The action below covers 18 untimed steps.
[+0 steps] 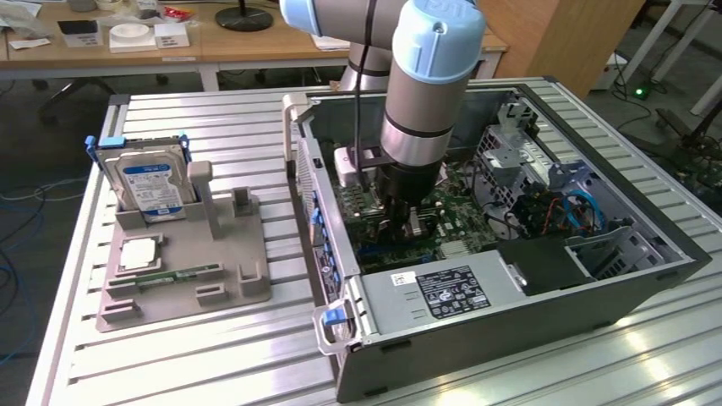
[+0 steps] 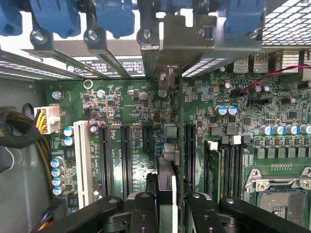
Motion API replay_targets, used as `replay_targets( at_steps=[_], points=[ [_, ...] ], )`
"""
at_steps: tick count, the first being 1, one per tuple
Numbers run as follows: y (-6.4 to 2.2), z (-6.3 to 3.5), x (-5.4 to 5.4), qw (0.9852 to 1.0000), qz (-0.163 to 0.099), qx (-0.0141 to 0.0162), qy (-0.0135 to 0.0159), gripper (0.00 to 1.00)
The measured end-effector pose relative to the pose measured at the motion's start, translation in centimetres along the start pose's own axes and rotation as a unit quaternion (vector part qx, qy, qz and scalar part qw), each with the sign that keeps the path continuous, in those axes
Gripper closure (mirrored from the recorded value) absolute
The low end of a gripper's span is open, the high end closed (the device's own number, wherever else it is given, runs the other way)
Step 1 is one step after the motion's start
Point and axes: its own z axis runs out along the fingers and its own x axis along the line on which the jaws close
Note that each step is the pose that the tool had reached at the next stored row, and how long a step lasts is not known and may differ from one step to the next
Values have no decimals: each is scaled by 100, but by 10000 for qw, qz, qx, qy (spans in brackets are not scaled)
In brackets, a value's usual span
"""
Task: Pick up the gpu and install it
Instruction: 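Insert the gpu into the slot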
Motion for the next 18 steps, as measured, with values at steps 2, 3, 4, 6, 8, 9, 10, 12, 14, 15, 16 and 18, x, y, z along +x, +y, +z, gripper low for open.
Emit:
replay_targets(
  at_steps=[2,3,4,6,8,9,10,12,14,15,16,18],
  points=[
    [2,1,0,10000,0,1,-1,72],
    [5,1,0,10000,-1,1,0,72],
    [8,1,1,10000,0,2,0,72],
    [11,3,2,10000,-2,2,1,72],
    [12,9,3,10000,-3,1,3,72],
    [12,12,3,10000,-3,1,3,72],
    [12,16,3,10000,-3,1,3,72],
    [12,36,4,10000,-3,7,2,72],
    [12,59,6,10000,-3,10,7,72],
    [13,65,7,10000,-2,11,3,72],
    [13,66,7,10000,-1,13,-1,72],
    [14,70,5,10000,1,15,-5,72]
  ],
)
